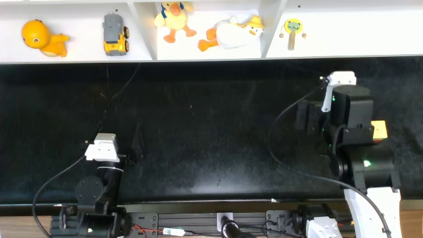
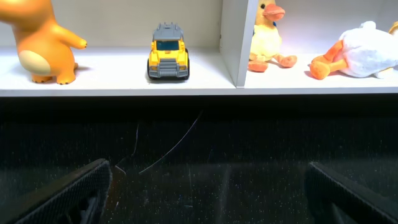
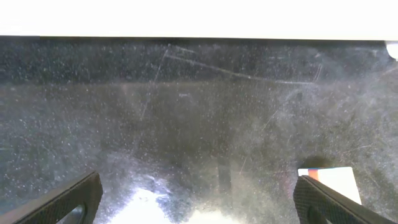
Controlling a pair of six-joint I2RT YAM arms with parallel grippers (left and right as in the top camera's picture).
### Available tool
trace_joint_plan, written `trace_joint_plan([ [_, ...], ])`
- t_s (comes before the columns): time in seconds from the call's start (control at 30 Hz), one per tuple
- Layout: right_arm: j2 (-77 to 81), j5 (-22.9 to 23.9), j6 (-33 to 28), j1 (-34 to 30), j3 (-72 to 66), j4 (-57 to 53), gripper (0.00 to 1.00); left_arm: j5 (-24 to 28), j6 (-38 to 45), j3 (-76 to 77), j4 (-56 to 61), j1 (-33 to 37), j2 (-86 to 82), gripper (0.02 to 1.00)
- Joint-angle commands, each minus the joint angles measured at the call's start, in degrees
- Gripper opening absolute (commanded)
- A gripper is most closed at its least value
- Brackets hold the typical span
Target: Store Toys
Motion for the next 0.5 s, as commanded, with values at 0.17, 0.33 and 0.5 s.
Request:
trace_joint_plan([
  [0.17,-0.6,0.5,0.4,0.2,-0.4,-0.1,0.996,0.3,1.0,0.0,-0.3,-0.1,-0.7,0.998],
  [0.33,-0.5,1.3,-0.1,0.1,-0.4,0.7,0.998,0.3,1.0,0.0,-0.3,-0.1,-0.7,0.998],
  [0.5,1.5,0.2,-0.1,-2.6,-0.4,0.8,0.996,0.3,1.0,0.0,-0.3,-0.1,-0.7,0.998],
])
